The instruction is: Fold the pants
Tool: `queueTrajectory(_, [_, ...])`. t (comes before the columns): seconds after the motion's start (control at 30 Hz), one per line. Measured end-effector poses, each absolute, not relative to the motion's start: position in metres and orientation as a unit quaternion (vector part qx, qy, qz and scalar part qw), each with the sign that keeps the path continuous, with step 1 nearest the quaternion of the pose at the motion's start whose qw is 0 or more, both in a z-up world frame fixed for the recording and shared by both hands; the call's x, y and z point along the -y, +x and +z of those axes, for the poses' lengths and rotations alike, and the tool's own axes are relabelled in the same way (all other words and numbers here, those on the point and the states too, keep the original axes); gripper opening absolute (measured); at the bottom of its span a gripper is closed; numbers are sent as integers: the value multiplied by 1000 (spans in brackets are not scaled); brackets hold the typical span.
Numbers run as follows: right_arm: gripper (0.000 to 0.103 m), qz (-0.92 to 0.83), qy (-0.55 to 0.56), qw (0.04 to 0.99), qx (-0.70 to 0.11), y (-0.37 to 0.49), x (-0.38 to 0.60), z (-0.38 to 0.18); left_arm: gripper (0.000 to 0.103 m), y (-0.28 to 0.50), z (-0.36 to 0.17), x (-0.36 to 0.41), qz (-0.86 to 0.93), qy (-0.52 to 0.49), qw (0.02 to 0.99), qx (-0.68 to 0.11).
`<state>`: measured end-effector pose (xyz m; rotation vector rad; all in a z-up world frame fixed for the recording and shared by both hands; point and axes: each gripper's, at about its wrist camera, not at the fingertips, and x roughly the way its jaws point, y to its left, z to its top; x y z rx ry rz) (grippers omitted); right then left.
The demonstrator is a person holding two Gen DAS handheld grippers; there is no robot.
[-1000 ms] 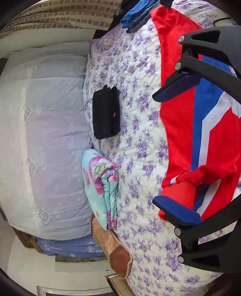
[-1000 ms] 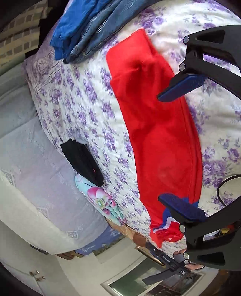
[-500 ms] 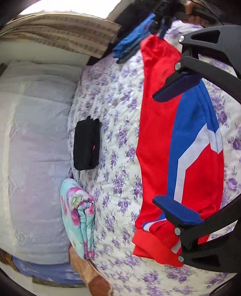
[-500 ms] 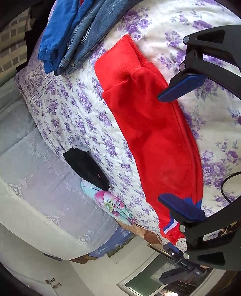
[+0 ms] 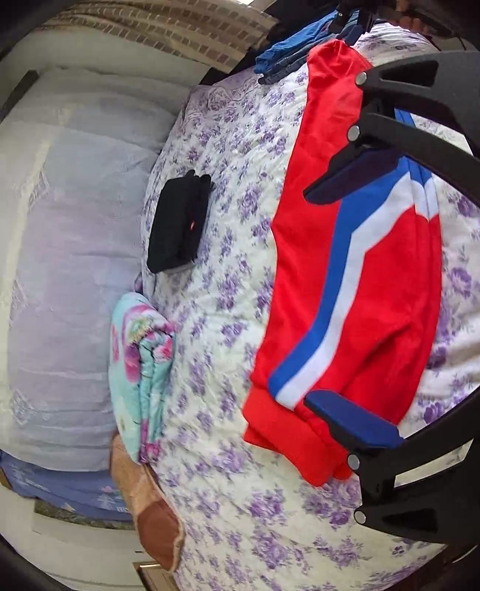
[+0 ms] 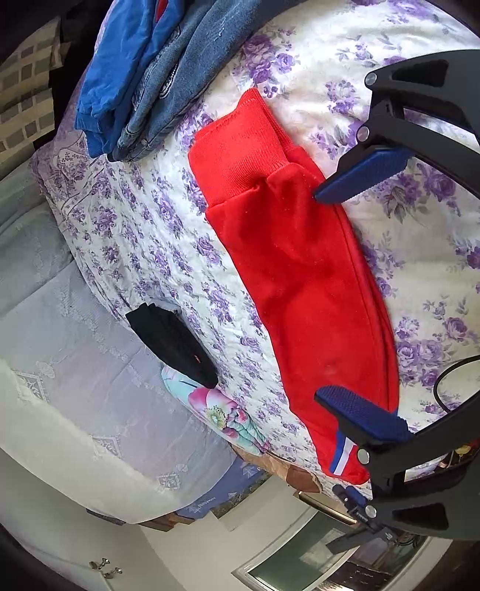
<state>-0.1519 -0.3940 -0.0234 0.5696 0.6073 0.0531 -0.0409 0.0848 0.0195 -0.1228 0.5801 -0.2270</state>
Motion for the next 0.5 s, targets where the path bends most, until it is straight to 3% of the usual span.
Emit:
queueTrajectory(0.1, [99,6,273,914,-300,-164,402,-21,98,-24,5,-61,-97,-18,949,-299])
queueTrajectory(0.23, [99,-25,293,904,-310,-183,420,-29,98,5,-49,-50,-68,-9,917,-392])
queueTrajectory(0.5, [99,-18,374,885,-279,-171,457,-51,98,-2,-45,-55,-80,-18,922,-377])
